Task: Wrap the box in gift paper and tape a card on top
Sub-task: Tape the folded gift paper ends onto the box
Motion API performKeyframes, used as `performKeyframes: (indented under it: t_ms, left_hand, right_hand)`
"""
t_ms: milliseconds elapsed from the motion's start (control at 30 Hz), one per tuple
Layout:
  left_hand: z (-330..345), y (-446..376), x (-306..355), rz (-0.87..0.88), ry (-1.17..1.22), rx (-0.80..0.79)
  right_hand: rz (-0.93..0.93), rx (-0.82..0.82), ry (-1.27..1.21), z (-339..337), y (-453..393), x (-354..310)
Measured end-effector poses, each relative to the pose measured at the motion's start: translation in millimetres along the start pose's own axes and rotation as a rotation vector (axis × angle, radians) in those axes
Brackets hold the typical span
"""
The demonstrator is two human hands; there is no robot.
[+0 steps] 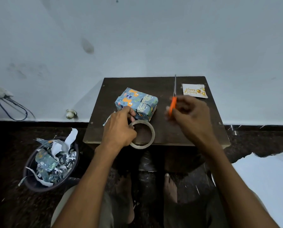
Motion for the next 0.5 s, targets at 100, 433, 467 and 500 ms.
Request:
performKeyframes:
  t_ms: [100,433,467,500]
  left_hand:
    - [0.1,1.5,7.7,0.021,-0.062,-0.016]
    - [-11.1,-4.5,-9.5,-0.021,-0.091,-0.082]
    - [-13.0,-2.4,-13.9,-0.030,-0.097,-0.112]
    - [-15.4,1.2,-18.2,-0.044,-0.100,-0.148]
  right_hand:
    - [-0.279,-0.014,0.028,41.2,-21.3,-19.9]
    - [-0.360,-0.129,0.261,85.0,-46.3,11.5]
    - [-0.363,-0.121,0.263,84.9,-46.4,12.8]
    - [-0.361,-0.116,0.264,84.4,-46.4,13.1]
Point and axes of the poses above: each hand's wrist, its own y-axis away from the middle knuckle, its own z-axis out of the palm, x = y × z, the point moved 6 cm from there along -y, towards the middle knuckle, and after that the axes turned 4 degrees about -x, right-handed, at the moved point
